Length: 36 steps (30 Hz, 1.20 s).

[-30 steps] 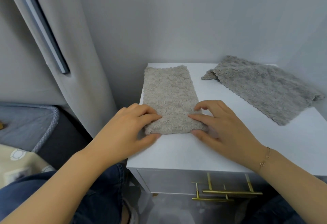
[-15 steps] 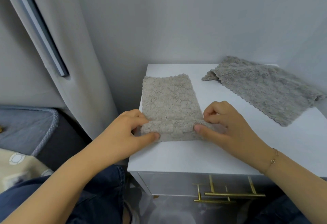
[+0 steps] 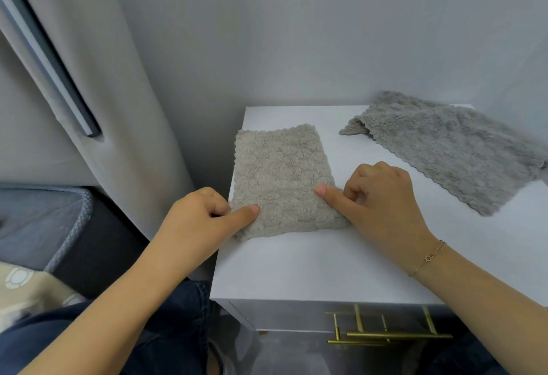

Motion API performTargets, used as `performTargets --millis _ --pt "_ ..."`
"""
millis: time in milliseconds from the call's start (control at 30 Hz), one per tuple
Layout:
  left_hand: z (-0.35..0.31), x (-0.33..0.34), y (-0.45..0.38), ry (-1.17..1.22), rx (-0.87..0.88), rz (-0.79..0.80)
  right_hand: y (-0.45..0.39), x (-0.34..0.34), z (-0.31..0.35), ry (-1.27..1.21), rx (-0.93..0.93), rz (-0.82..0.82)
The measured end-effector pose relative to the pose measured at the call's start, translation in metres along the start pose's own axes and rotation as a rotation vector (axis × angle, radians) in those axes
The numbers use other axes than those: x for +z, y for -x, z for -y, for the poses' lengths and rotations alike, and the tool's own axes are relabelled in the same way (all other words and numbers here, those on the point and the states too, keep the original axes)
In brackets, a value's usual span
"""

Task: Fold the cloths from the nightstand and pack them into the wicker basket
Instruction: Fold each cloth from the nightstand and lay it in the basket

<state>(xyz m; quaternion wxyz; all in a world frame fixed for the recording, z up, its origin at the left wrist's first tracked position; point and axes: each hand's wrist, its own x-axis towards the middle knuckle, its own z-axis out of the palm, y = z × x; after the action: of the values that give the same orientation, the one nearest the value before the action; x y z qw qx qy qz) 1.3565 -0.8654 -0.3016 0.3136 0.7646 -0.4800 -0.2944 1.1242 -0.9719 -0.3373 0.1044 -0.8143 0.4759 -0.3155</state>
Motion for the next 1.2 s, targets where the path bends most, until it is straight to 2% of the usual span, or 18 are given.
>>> performTargets --millis 133,200,267,333,400,467,567,700,833,967,1067,1200 --pt "0.004 0.001 0.001 -0.175 0.106 -0.136 -0.001 -0.005 0.003 -0.093 -0.108 -0.055" --pt "0.005 0.002 0.002 -0.210 0.215 -0.196 -0.003 -0.011 0.005 -0.131 -0.275 -0.040" --pt "0.006 0.002 0.003 -0.179 0.365 -0.230 -0.002 -0.015 0.006 -0.053 -0.463 -0.021" --pt "0.005 0.001 0.003 -0.197 0.521 -0.211 0.000 -0.018 0.006 -0.016 -0.554 0.020" --pt "0.007 0.001 0.002 -0.305 0.659 -0.158 0.004 -0.020 0.003 0.006 -0.558 0.093" --pt "0.010 0.001 0.000 -0.382 0.727 -0.112 0.007 -0.021 -0.002 0.064 -0.545 0.174" --pt "0.013 0.000 0.001 -0.362 0.697 0.013 0.009 -0.019 -0.006 0.096 -0.501 0.264" --pt "0.015 -0.001 0.003 -0.433 0.598 0.140 0.005 -0.013 -0.004 0.046 -0.451 0.256" --pt "0.009 0.000 0.004 -0.475 0.573 0.056 0.000 -0.016 -0.002 0.010 -0.398 0.283" --pt "0.007 -0.004 0.004 -0.544 0.660 -0.057 0.002 -0.027 0.001 -0.071 -0.391 0.296" --pt "0.008 -0.005 0.008 -0.451 0.630 0.027 0.007 -0.033 0.007 -0.240 -0.315 0.335" --pt "0.008 -0.007 0.011 -0.222 0.397 0.188 0.009 -0.039 0.013 -0.462 -0.120 0.429"
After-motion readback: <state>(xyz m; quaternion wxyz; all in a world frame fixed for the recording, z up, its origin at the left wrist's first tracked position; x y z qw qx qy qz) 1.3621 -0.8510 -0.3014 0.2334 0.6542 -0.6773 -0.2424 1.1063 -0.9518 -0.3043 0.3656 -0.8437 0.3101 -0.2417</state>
